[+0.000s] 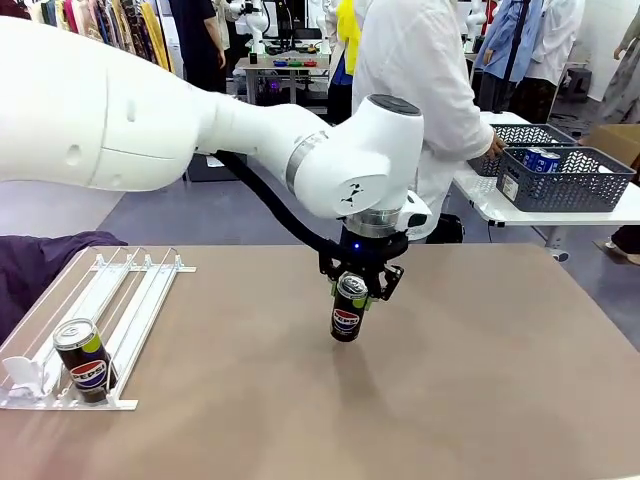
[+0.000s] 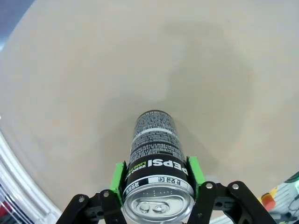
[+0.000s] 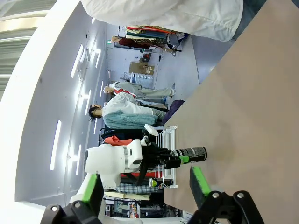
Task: Retrieve and store the cans from the dispenser.
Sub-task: Pick up one can from the Automatic Can Dispenser and place it in the middle of the table.
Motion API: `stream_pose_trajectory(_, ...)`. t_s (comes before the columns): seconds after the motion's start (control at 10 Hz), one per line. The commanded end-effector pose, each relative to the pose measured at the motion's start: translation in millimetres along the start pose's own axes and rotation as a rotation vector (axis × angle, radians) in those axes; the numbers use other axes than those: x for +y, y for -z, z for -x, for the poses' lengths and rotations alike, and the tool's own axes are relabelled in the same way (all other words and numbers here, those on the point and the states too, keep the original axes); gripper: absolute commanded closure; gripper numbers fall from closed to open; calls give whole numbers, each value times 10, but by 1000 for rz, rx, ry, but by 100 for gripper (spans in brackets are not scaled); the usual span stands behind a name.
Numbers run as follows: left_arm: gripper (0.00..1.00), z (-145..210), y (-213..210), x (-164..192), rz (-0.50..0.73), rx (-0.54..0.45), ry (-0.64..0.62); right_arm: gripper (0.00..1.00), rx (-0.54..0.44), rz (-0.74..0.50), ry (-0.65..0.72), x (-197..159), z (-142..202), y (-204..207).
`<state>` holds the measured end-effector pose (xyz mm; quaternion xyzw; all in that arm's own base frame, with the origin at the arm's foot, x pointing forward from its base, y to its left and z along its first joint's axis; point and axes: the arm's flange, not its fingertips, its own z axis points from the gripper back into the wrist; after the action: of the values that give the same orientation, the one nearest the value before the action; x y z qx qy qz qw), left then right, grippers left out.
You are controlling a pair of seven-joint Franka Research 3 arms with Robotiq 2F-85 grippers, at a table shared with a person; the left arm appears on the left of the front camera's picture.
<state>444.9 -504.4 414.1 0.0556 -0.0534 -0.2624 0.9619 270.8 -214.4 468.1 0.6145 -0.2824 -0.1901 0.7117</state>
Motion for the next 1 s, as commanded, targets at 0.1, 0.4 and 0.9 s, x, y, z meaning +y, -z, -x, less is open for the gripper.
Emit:
stream_pose_trajectory(0.1,100,-42,-158,96,19,10,-3,0,-10,-24,-14,28,-25,16)
stream_pose_trajectory(0.4,29,-45,-116,162,49,28,-13,0,-10,-24,-14,28,-25,16)
stream_pose_trajectory(0.9,0,-5,-255,335,92,-5,-59,0,-10,-24,-14,28,-25,16)
